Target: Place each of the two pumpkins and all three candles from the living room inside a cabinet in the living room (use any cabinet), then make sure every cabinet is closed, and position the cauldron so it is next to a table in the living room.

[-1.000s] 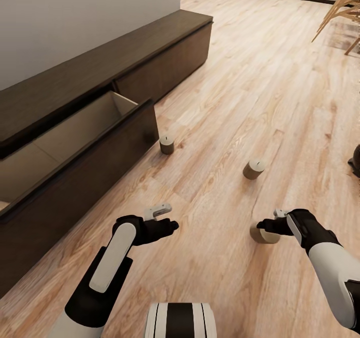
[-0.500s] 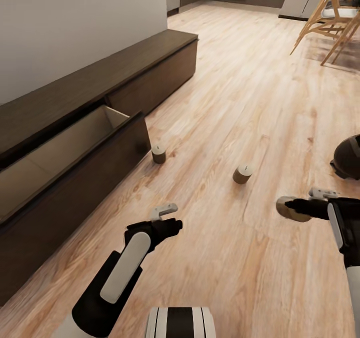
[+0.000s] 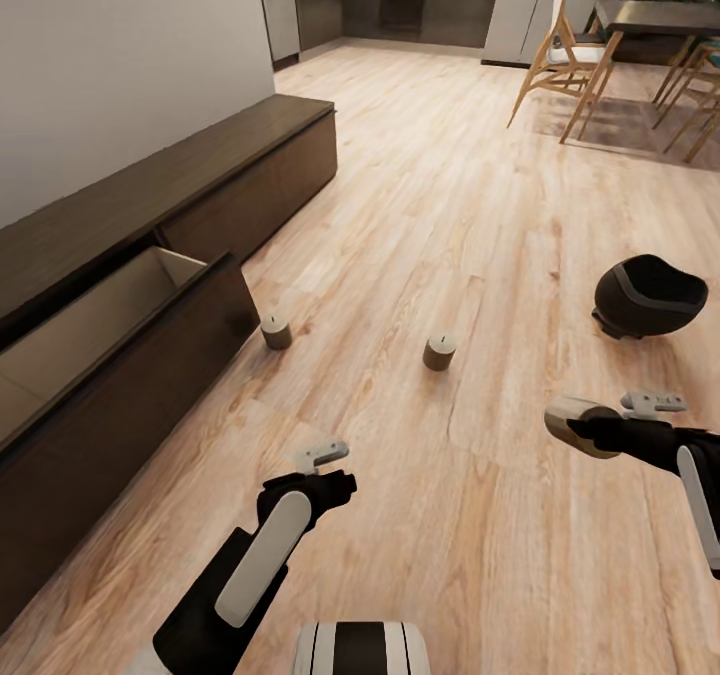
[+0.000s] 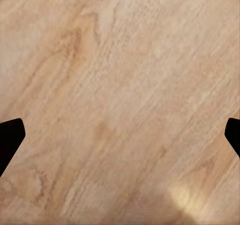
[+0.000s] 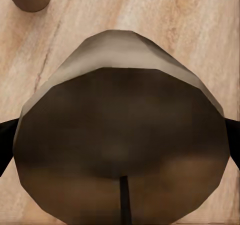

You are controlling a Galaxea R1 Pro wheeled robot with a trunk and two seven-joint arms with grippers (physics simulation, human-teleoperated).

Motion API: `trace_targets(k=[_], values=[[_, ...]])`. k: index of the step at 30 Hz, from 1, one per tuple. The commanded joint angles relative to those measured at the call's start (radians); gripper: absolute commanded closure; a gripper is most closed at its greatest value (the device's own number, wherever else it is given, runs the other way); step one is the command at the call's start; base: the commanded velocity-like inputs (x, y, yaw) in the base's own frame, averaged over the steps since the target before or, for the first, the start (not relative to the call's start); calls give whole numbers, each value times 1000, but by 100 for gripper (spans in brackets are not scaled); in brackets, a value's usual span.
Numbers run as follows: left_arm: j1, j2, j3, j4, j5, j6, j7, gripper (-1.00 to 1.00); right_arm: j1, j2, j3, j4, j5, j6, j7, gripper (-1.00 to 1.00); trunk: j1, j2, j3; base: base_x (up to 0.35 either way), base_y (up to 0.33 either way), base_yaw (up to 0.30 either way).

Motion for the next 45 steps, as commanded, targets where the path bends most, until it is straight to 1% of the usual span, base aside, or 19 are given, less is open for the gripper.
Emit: trace_targets(k=[1, 2, 4, 5, 6, 8, 11, 18, 20, 21, 26, 33, 37, 39, 41, 42, 45], values=[[-2, -1, 0, 42, -19, -21, -18, -100, 2, 1, 7, -3, 2, 0, 1, 100, 0, 0, 4, 0, 0, -300], [-3, -2, 0, 59, -35, -31, -29, -100, 3, 1, 10, -4, 2, 0, 1, 100, -1, 1, 8, 0, 0, -300], [-4, -6, 0, 99, -121, -57, -88, -100, 5, 1, 19, -6, 3, 0, 1, 100, -2, 1, 16, 0, 0, -300], [-4, -7, 0, 104, -138, -61, -103, -100, 5, 1, 20, -7, 3, 0, 1, 100, -2, 1, 20, 0, 0, -300], [-4, -8, 0, 113, -163, -64, -130, -100, 6, 1, 22, -7, 3, 0, 1, 100, -3, 1, 23, 0, 0, -300], [-4, -9, 0, 120, -185, -66, -155, -100, 6, 2, 24, -8, 3, 0, 1, 100, -4, 2, 31, 0, 0, -300], [-2, -8, 0, 124, -198, -70, -170, -100, 7, 2, 25, -8, 3, 0, 1, 100, -5, 3, 43, 0, 0, -300], [4, -2, 1, 128, -206, -74, -180, -100, 9, 5, 35, -8, 3, 0, 1, 100, -8, 4, 70, 0, 0, -299], [6, 3, 6, 129, -207, -75, -181, -100, 12, 10, 54, -8, 1, 0, 1, 100, -8, 4, 70, 0, 0, -150], [6, 3, 7, 129, -207, -75, -182, -100, 14, 11, 57, -8, 1, 0, 1, 100, -8, 4, 70, 0, 0, -94], [8, 2, 3, 132, -214, -71, -178, -100, 56, 13, 80, -8, 0, 0, 4, 100, -8, 4, 70, 55, 0, -37], [7, 0, 0, 139, -216, -64, -178, -100, 68, 14, 89, -8, 0, 0, 5, 100, -8, 4, 70, 281, -46, -6], [7, -2, 0, 154, -217, -62, -178, -100, 70, 13, 87, -8, 0, 0, 6, 100, -8, 4, 70, 339, -137, -1], [7, -2, 0, 156, -217, -62, -179, -100, 71, 13, 86, -9, 0, 0, 24, 100, -8, 4, 70, 340, -158, 0], [7, -2, 0, 158, -216, -62, -180, -100, 71, 12, 88, -9, 0, 0, 61, 100, -8, 4, 70, 340, -163, 0], [6, -2, 0, 158, -215, -61, -181, -100, 71, 7, 90, -9, 0, 0, 116, 100, -8, 4, 70, 339, -167, 0], [6, -2, 0, 160, -214, -60, -183, -100, 71, 3, 89, -9, 2, 0, 206, 100, -8, 4, 70, 339, -169, 0]])
